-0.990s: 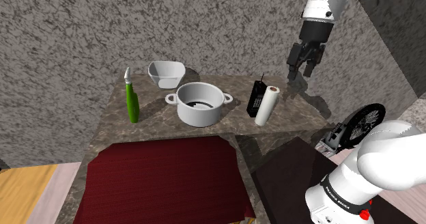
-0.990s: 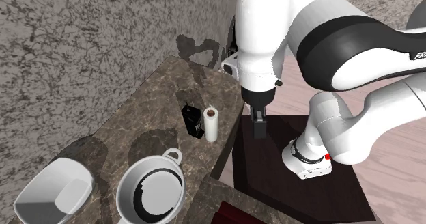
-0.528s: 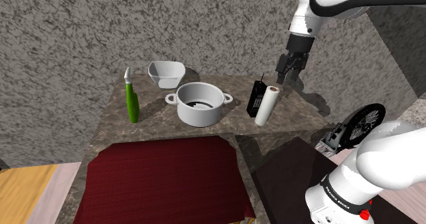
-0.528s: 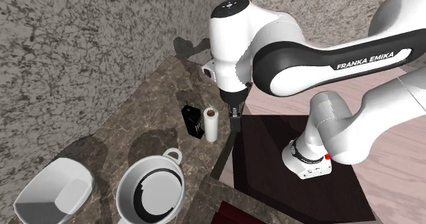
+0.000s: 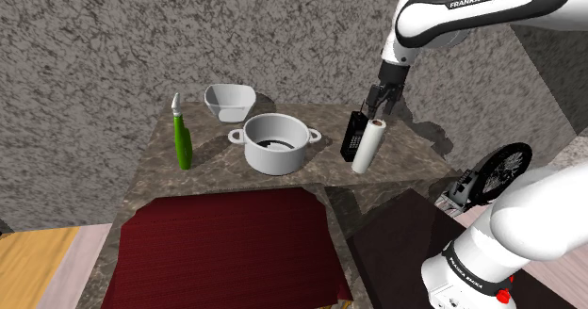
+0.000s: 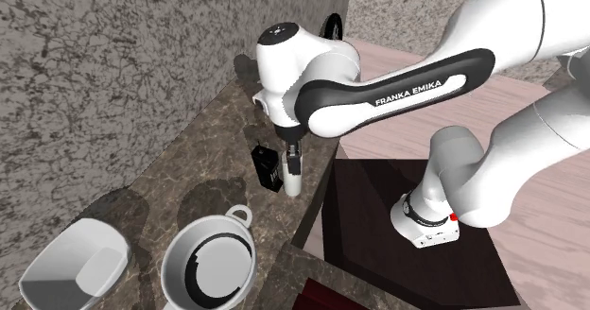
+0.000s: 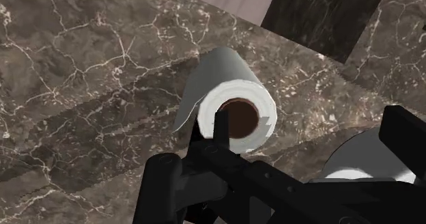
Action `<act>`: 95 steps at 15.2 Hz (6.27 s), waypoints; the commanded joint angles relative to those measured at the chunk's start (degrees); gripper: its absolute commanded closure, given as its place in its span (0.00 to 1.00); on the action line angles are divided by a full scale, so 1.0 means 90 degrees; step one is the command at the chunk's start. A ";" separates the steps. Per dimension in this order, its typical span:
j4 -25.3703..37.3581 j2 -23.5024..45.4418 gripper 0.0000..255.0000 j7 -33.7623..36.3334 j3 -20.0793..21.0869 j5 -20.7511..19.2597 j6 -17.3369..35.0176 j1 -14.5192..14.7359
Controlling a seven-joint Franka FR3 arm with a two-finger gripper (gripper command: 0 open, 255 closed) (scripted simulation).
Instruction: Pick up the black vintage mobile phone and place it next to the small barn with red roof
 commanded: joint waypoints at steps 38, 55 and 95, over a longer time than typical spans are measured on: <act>0.0531 0.1767 1.00 -0.0922 -0.0419 0.0078 0.1450 -0.0120; 0.1489 0.1249 1.00 -0.0807 -0.0377 -0.0022 -0.0017 -0.0118; 0.5060 0.1427 1.00 -0.0644 -0.0293 0.0032 -0.3409 -0.0044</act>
